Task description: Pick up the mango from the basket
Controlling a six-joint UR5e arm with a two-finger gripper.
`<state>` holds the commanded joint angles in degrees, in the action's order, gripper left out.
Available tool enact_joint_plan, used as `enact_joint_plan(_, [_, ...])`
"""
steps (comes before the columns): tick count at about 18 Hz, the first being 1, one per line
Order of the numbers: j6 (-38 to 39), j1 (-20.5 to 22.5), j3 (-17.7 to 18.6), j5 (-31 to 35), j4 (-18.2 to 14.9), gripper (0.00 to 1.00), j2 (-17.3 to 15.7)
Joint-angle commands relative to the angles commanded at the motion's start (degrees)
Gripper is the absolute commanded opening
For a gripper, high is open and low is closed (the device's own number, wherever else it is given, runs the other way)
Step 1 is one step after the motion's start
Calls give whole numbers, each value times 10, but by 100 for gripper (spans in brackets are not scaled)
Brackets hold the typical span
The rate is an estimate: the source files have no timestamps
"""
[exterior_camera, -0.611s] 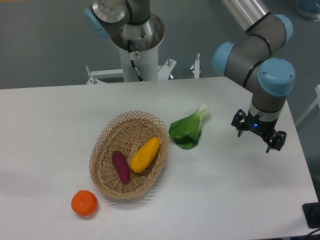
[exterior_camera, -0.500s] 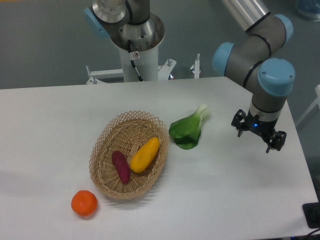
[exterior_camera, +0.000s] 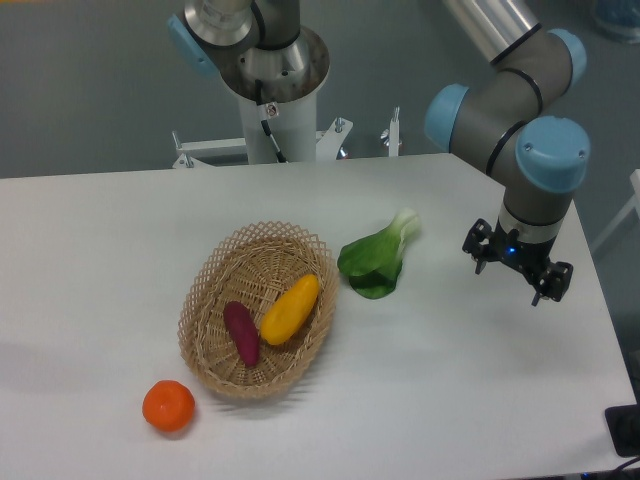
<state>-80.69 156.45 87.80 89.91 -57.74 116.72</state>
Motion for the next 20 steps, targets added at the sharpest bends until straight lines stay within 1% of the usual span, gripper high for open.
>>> enact_joint_plan(5, [31, 0, 3, -9, -1, 100, -3])
enact_joint_plan(7, [50, -3, 7, -18, -7, 100, -7])
enact_joint_plan(10, [65, -14, 27, -39, -8, 100, -25])
enact_joint_plan(13, [83, -24, 57, -89, -7, 100, -49])
enact_joint_plan(15, [105, -40, 71, -108, -6, 100, -56])
enact_joint_plan(20, [176, -92, 75, -108, -6, 100, -60])
